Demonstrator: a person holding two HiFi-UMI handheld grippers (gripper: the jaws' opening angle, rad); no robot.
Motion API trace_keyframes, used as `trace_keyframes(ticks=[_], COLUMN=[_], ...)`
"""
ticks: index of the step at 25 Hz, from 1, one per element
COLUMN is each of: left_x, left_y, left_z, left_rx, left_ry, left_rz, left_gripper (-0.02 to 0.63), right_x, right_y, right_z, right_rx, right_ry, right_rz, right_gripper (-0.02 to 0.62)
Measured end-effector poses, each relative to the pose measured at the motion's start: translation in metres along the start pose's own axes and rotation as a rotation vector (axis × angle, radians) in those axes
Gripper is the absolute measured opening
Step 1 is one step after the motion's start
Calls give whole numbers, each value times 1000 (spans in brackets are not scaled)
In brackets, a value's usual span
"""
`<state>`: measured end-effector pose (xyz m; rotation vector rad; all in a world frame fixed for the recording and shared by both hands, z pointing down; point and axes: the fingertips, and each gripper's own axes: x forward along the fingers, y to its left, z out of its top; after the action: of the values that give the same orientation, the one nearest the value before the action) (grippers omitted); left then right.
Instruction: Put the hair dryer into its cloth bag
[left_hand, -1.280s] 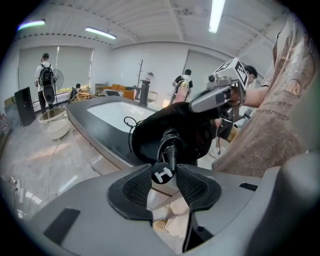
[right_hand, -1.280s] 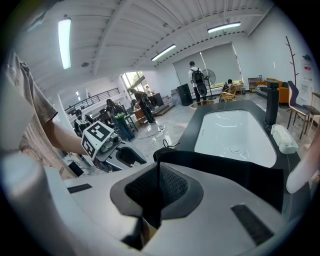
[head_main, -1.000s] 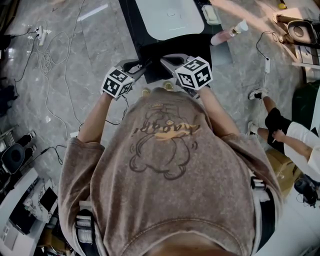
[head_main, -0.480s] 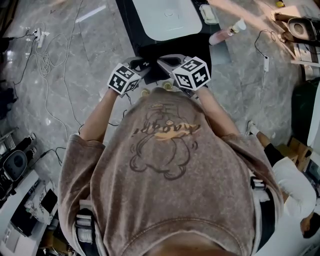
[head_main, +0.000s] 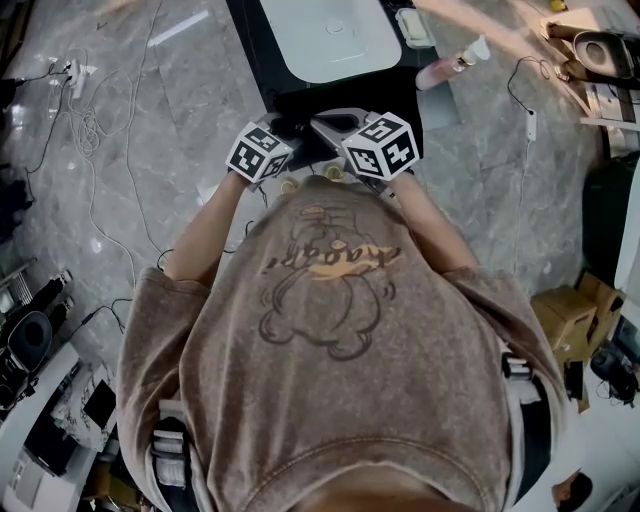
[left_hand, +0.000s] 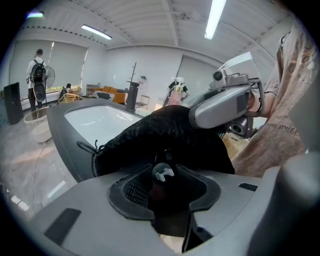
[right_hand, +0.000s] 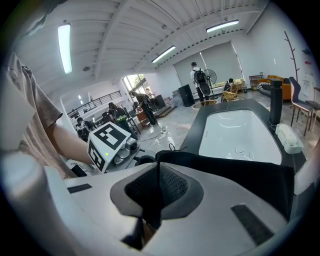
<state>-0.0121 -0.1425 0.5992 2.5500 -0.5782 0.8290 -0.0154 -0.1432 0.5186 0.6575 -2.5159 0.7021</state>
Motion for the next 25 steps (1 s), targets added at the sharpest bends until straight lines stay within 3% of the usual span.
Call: trace_keyframes(ticks=[18,25], left_x=[35,6], left_y=[4,15], left_z=[-11,-7], left_rx=[-51,-94], left_ry=[28,-13], left_rz=[-29,39], left_gripper=[156,156], right_x=[-4,0], right_y=[-2,-2], right_z=[1,0], right_rx=[1,4], right_ry=[-1,6], right_rz=[-13,-10], right_gripper=[15,15])
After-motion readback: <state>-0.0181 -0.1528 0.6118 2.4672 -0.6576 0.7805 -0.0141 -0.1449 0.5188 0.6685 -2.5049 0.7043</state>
